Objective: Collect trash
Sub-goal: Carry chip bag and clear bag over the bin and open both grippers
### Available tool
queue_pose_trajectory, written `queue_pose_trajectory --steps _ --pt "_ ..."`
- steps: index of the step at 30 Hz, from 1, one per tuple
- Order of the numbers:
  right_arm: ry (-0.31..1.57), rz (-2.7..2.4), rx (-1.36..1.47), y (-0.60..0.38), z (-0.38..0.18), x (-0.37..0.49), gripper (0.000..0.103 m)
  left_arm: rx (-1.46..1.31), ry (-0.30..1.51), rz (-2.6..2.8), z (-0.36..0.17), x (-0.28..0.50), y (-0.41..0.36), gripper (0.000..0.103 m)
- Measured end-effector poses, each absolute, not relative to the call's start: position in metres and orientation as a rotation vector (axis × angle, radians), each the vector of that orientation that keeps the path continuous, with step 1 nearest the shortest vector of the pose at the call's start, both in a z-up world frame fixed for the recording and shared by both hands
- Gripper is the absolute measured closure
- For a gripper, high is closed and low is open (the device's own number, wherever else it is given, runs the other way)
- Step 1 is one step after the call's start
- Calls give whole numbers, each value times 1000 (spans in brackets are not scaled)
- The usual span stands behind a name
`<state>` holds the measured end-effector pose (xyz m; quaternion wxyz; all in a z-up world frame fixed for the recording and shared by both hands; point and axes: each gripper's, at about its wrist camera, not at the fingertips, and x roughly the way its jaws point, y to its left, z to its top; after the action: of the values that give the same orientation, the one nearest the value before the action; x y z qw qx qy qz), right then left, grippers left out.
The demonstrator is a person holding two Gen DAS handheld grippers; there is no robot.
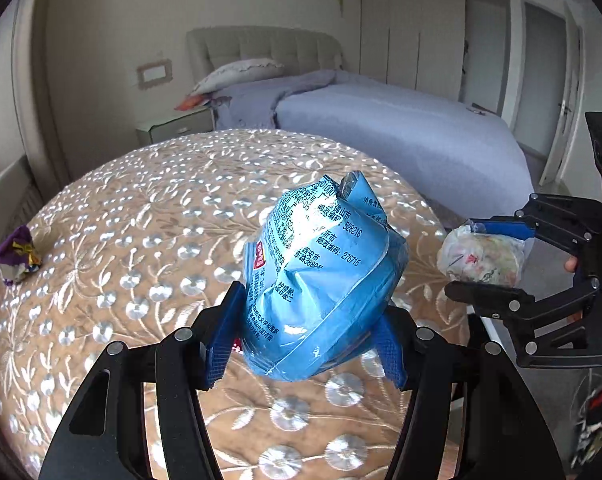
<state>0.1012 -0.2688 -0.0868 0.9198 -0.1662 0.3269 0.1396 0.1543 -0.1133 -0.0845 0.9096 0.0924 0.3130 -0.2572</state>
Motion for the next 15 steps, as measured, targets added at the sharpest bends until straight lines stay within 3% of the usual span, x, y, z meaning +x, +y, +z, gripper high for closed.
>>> queue_pose_trajectory --steps 15 --pt "818 49 -197 -373 -148 24 48 301 690 -829 -120 114 -246 44"
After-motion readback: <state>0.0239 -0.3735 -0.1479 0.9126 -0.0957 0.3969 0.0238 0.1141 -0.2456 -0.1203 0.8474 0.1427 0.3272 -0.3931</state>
